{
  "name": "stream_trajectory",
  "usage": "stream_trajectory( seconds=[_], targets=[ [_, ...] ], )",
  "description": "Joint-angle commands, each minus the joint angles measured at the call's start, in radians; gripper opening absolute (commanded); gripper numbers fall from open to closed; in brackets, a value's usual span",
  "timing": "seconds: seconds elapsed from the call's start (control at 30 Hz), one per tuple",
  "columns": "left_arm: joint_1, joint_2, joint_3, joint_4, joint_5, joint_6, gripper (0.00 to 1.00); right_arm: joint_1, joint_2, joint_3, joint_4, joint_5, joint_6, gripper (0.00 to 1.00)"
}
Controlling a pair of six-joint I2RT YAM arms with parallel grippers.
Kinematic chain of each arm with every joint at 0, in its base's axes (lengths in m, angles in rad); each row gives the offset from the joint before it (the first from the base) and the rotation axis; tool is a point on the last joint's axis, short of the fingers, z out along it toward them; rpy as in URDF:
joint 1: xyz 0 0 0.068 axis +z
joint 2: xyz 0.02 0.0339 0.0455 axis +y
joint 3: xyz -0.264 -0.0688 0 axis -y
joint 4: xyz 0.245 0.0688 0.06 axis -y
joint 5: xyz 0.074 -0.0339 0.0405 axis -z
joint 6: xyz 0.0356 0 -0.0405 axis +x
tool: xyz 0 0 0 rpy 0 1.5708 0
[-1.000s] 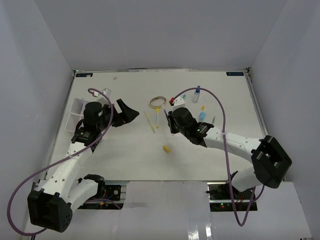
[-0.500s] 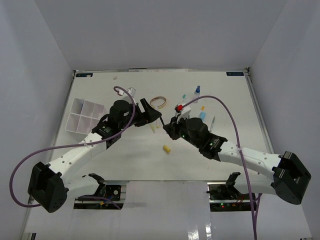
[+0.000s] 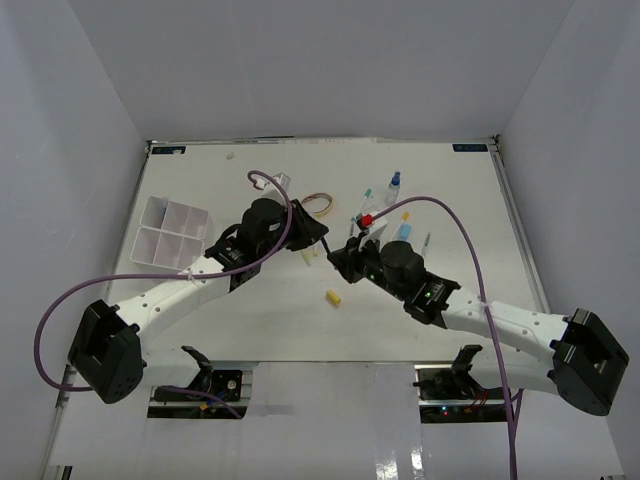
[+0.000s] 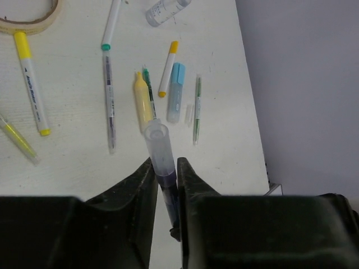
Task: Sort the stationery into containers
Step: Place the pen in the storage box.
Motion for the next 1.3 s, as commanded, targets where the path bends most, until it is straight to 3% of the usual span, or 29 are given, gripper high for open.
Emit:
stream_trajectory(
  seconds=[0.0, 0.1, 0.17, 0.27, 0.43, 0.57, 0.6, 0.7, 0.87, 1.0, 1.27],
  targets=[
    [-0.015, -0.005, 0.039, 0.02, -0.033, 0.006, 0.26, 0.005, -0.03, -0.015, 0.068, -0.001, 0.005, 0.15],
    [-0.017, -0.008, 0.038, 0.019, -0.037, 0.011, 0.13, 0.005, -0.036, -0.019, 0.067, 0.003, 0.005, 0.17],
    [-0.018, -0.011, 0.034, 0.019, -0.042, 0.017, 0.11, 0.003, -0.042, -0.022, 0.065, 0.005, 0.002, 0.19],
    [-0.018, -0.03, 0.031, 0.014, -0.069, 0.043, 0.09, 0.005, -0.057, -0.033, 0.055, 0.019, -0.001, 0.31],
    [-0.018, -0.054, 0.086, -0.14, -0.226, 0.17, 0.02, 0.003, -0.11, -0.051, -0.019, 0.074, -0.041, 0.54],
    [-0.003, -0.08, 0.149, -0.254, -0.457, 0.305, 0.0, 0.002, -0.16, -0.08, -0.073, 0.147, -0.07, 0.76],
    [0.008, -0.09, 0.168, -0.269, -0.484, 0.333, 0.0, 0.0, -0.183, -0.088, -0.08, 0.157, -0.075, 0.85],
    [0.113, -0.125, 0.211, -0.322, -0.548, 0.431, 0.01, -0.003, -0.226, -0.125, -0.102, 0.207, -0.09, 0.98],
    [0.337, -0.153, 0.243, -0.348, -0.579, 0.564, 0.0, -0.007, -0.258, -0.182, -0.102, 0.266, -0.109, 0.91],
    [0.526, -0.127, 0.258, -0.313, -0.594, 0.653, 0.0, -0.012, -0.248, -0.203, -0.099, 0.267, -0.115, 0.9],
    [0.7, -0.015, 0.251, -0.15, -0.596, 0.719, 0.0, -0.03, -0.238, -0.243, -0.067, 0.226, -0.135, 0.9]
  ],
)
